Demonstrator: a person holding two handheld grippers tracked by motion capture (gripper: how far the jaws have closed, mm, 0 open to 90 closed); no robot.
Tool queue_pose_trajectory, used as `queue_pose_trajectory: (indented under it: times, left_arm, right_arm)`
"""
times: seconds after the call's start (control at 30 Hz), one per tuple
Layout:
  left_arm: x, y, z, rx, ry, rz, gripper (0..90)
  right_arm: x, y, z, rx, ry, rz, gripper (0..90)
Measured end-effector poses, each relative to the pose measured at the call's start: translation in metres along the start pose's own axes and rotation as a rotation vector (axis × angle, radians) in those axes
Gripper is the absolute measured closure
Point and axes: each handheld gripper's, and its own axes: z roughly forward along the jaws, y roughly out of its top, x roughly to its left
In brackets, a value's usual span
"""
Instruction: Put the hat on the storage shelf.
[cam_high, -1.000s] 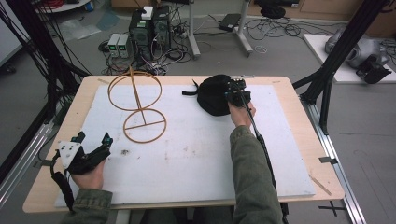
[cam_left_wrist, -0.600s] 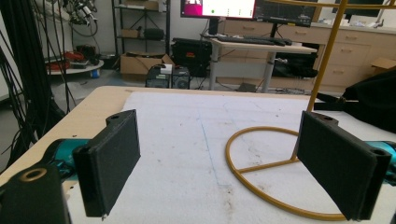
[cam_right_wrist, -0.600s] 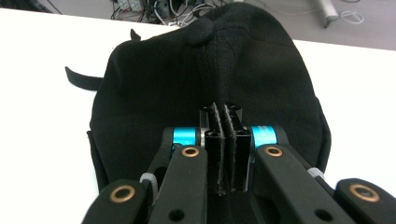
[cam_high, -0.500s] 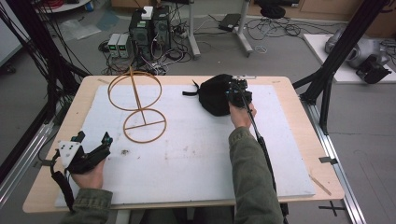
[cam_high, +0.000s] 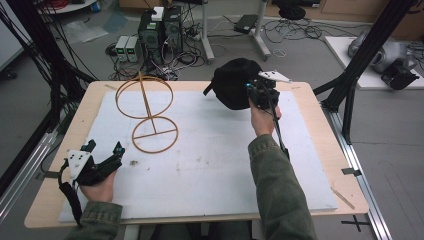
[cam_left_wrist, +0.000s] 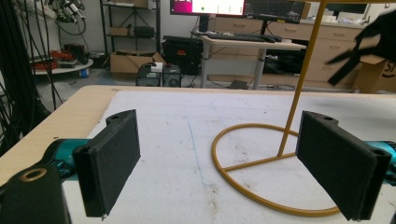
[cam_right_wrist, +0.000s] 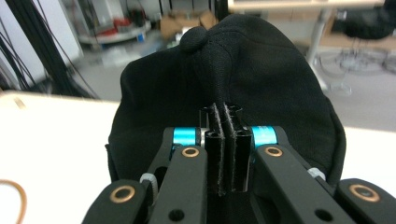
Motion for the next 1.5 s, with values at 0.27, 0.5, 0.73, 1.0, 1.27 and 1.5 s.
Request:
queue_pose_trajectory:
  times: [0.27, 0.5, 0.73, 1.0, 1.27, 1.5]
  left_arm:
    - [0.002, -0.001, 0.002, 0.009, -0.012, -0.008, 14.1]
    - [0.001, -0.001, 0.003, 0.007, -0.014, -0.019, 14.1]
    - [0.004, 0.000, 0.002, 0.002, -0.005, -0.028, 14.1]
    - [0.006, 0.000, 0.001, 0.000, -0.003, -0.035, 14.1]
    - [0.008, 0.000, 0.001, 0.001, 0.000, -0.042, 14.1]
    - [0.012, 0.000, -0.003, 0.010, 0.010, -0.037, 14.1]
  right_arm:
    - [0.006, 0.016, -0.029, -0.198, 0.133, -0.013, 88.2]
    - [0.030, 0.039, -0.051, -0.294, 0.222, -0.061, 88.2]
    - [0.046, 0.052, -0.063, -0.343, 0.267, -0.076, 88.2]
    - [0.067, 0.057, -0.069, -0.386, 0.343, -0.072, 88.2]
    - [0.089, 0.061, -0.064, -0.400, 0.429, -0.065, 88.2]
    - [0.115, 0.062, -0.056, -0.390, 0.556, -0.037, 88.2]
